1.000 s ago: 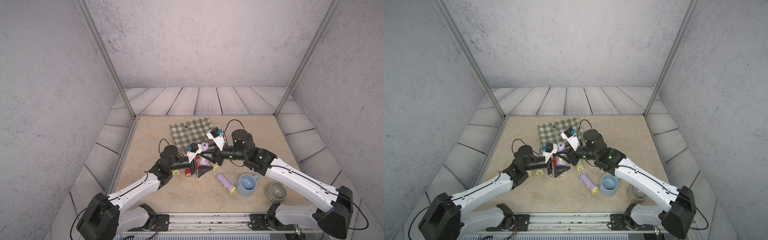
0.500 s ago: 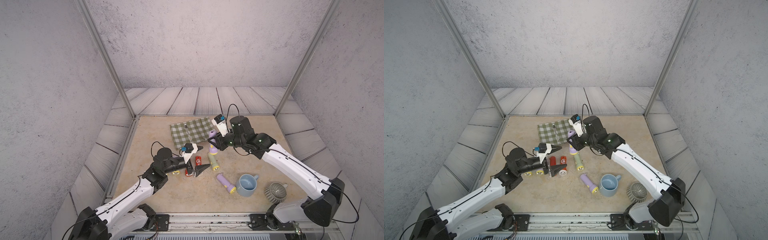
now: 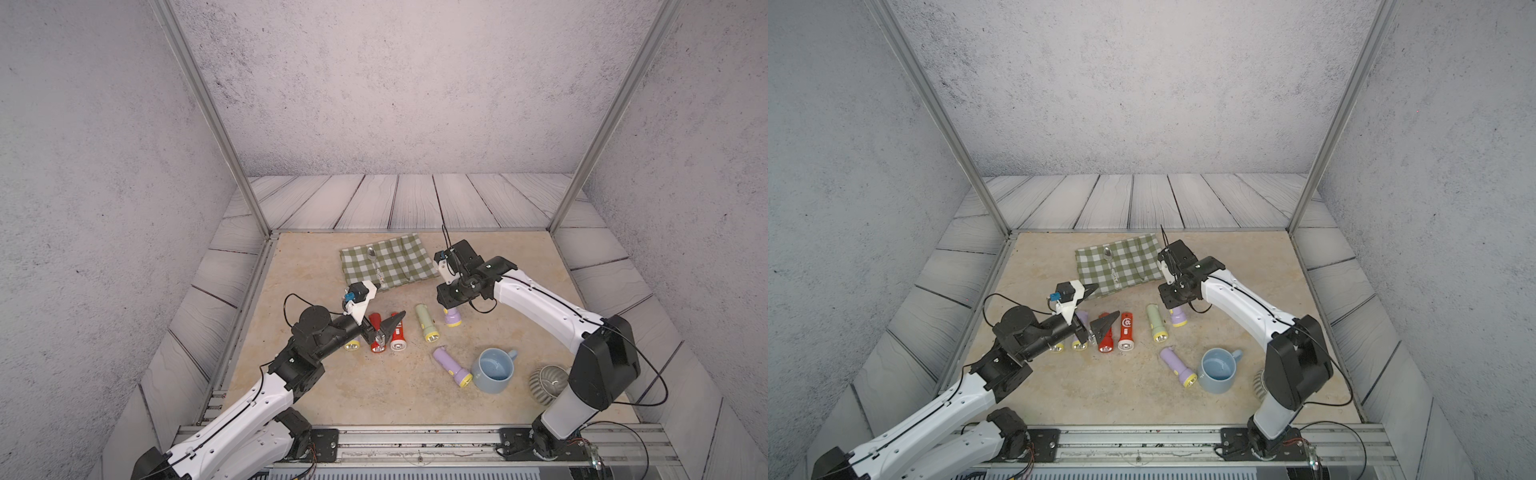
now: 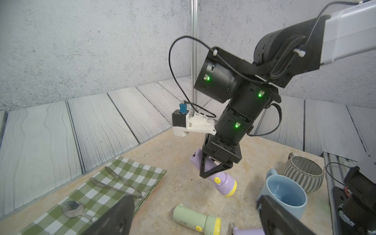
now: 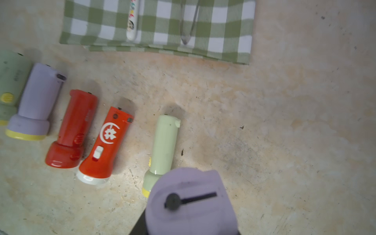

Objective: Close the plug at the bottom of the flashlight
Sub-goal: Place the flashlight at the center of the board, then pick up the flashlight from the center of the board.

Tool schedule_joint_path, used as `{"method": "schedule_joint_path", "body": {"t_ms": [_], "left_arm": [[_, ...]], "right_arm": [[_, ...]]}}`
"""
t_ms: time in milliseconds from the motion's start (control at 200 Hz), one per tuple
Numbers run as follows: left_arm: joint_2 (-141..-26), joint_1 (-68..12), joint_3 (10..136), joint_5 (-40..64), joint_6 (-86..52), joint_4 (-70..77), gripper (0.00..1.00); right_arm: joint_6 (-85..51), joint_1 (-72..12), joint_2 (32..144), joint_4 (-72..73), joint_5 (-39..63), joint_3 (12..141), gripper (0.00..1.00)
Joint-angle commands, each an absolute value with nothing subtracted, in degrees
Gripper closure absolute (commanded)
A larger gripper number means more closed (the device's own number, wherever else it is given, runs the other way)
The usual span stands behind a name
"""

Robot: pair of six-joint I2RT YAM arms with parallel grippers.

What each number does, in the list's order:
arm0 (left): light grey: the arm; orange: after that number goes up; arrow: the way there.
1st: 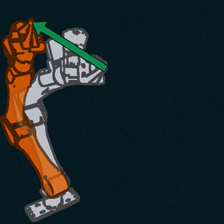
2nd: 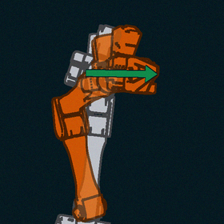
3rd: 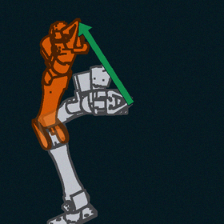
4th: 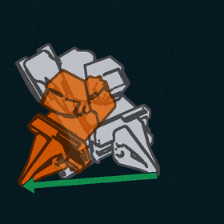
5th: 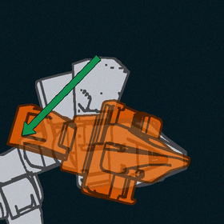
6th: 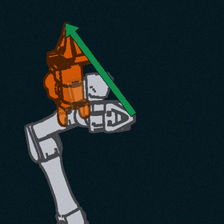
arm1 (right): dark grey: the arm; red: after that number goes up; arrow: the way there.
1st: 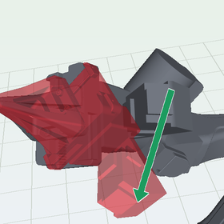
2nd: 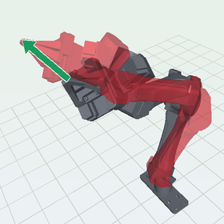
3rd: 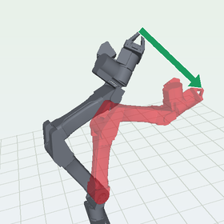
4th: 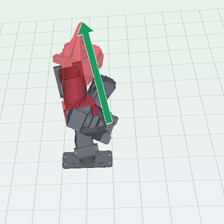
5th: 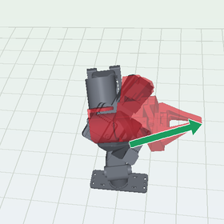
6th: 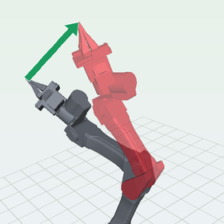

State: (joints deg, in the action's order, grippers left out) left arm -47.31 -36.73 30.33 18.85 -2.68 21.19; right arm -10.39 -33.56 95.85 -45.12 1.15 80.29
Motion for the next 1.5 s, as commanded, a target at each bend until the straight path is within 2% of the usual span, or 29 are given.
{"method": "schedule_joint_path", "body": {"t_ms": [0,80,180,395,656,1086,1271,1491], "left_arm": [[-47.4,-36.6,29.9,17.0,-2.9,20.2,0.01],[-47.3,-36.6,29.7,17.8,-2.3,20.3,0.01],[-47.7,-36.6,29.9,19.6,-1.4,20.3,0.07],[-49.1,-36.6,30.5,19.6,-1.5,19.9,0.07],[-49.8,-36.6,30.4,19.8,-1.1,19.8,0.06],[-50.6,-36.6,30.4,19.9,-0.9,20.1,0.05],[-50.9,-36.6,30.1,19.6,-0.7,20.2,0.05],[-50.9,-36.6,30.1,15.3,-2.7,20.9,0.04]], "right_arm": [[-11.5,-32.6,97.4,-46.1,1.6,78.2,1.0],[-11.7,-32.3,98.8,-45.3,2.9,77.3,1.0],[-11.6,-31.5,101.2,-45.6,4.7,77.8,1.0],[-11.9,-29.9,105.2,-45.7,8.1,78.3,0.96],[-12.3,-28.2,108.6,-45.2,11.1,79.0,0.8],[-13.5,-26.6,112.5,-43.2,10.5,79.3,0.41],[-13.9,-26.4,110.4,-41.3,11.2,79.0,0.37],[-12.6,-26.4,100.6,-39.3,11.6,77.7,0.33]]}}
